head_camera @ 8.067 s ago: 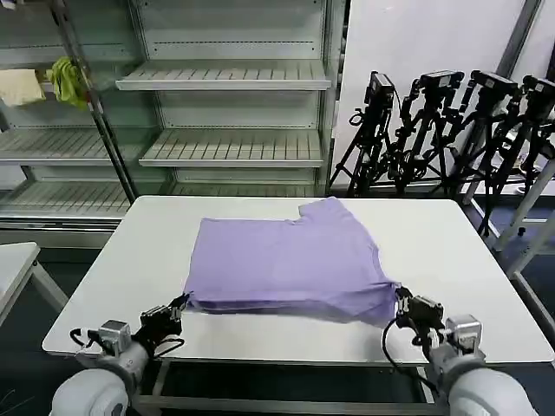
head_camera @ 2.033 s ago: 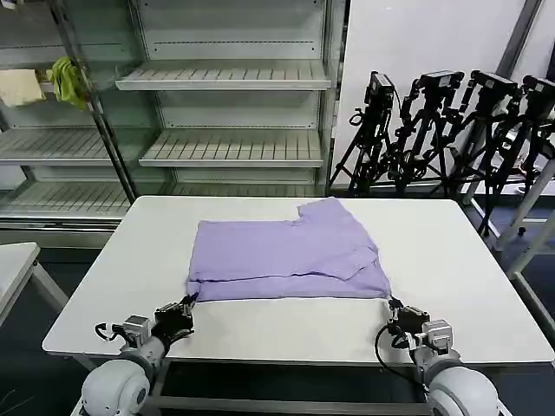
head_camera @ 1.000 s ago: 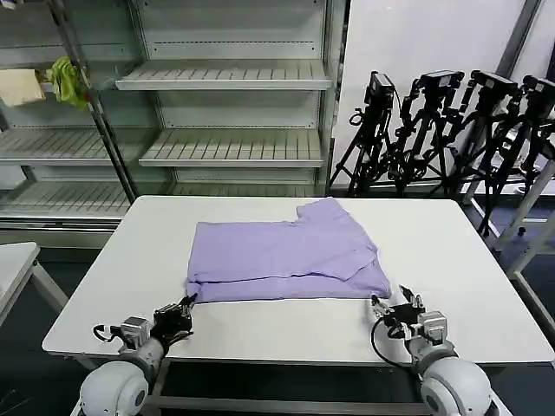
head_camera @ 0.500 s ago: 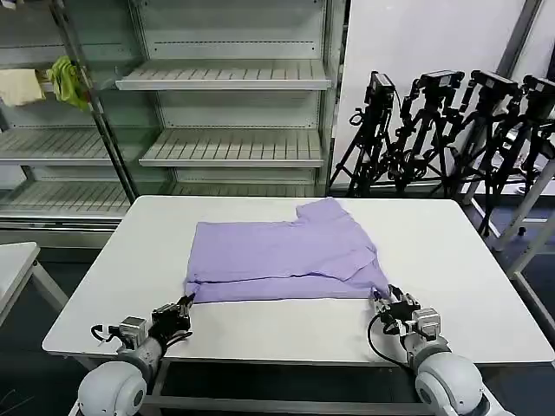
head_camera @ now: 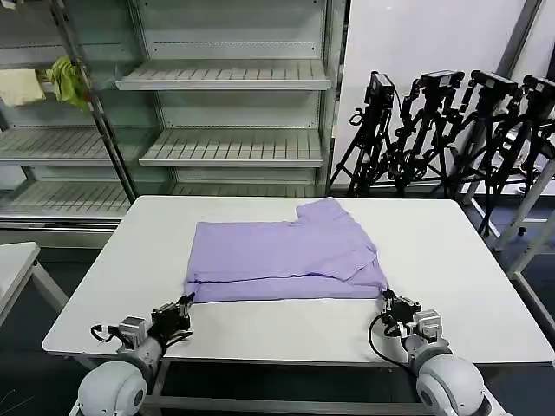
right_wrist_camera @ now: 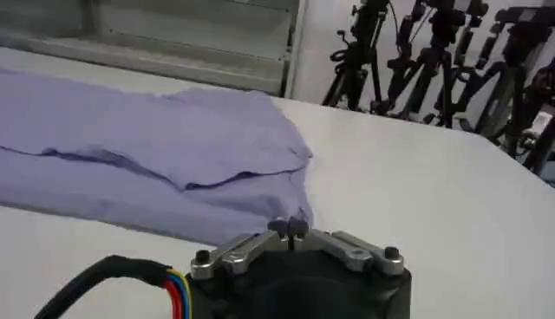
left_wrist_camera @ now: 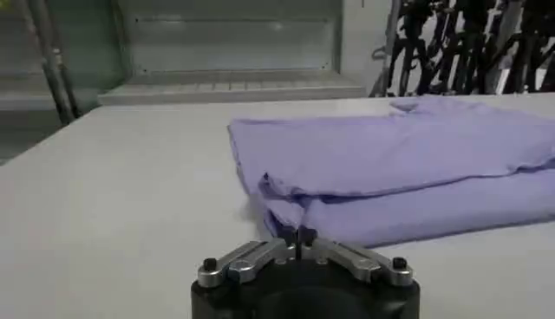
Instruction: Fold and organize the clothes.
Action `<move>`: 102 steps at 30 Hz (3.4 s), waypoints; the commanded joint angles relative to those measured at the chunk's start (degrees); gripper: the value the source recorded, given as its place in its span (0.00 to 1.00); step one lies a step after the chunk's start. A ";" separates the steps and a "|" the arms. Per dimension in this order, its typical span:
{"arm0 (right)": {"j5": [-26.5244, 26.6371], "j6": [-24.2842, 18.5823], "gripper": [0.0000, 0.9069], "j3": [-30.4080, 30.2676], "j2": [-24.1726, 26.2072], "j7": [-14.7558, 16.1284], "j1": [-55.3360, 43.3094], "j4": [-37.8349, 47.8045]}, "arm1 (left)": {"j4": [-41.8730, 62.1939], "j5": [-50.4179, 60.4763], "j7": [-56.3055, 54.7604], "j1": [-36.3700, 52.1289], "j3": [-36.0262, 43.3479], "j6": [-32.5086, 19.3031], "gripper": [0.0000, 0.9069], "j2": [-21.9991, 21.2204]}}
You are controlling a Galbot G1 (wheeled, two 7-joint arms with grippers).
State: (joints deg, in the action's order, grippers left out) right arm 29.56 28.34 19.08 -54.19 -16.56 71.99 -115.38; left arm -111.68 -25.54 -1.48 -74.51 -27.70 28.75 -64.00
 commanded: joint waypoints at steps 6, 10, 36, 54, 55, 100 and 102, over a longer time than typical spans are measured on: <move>2.19 0.88 0.00 1.07 3.73 -1.72 7.41 -6.49 | -4.17 -0.71 -0.46 -4.22 -0.36 1.39 0.00 2.08; 2.25 0.97 0.00 2.90 5.57 -2.25 12.93 -10.36 | -6.17 -0.85 -0.48 -6.89 -1.77 1.59 0.00 3.02; 1.59 1.62 0.00 17.02 12.78 -4.39 35.70 -26.45 | -19.54 0.44 -0.87 -24.40 -9.16 2.17 0.00 2.57; 1.60 1.52 0.00 15.13 12.50 -4.57 31.59 -23.81 | -18.83 1.01 -0.82 -24.47 -8.54 2.10 0.00 1.41; 1.55 1.52 0.00 15.02 12.45 -4.55 31.49 -23.67 | -18.70 1.02 -0.79 -24.45 -8.54 2.08 0.00 1.42; 7.48 4.25 1.00 11.81 7.61 -3.57 10.79 -17.80 | -18.31 -2.30 -1.89 -14.99 -15.34 4.27 1.00 1.82; 8.13 4.72 1.00 10.68 5.81 -3.28 6.20 -15.49 | -16.89 -2.34 -1.53 -12.97 -14.76 4.27 1.00 2.10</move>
State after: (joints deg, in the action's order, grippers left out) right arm 35.89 32.85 31.91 -45.22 -20.81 91.36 -137.08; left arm -132.03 -26.35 -3.66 -97.52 -42.27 32.95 -62.68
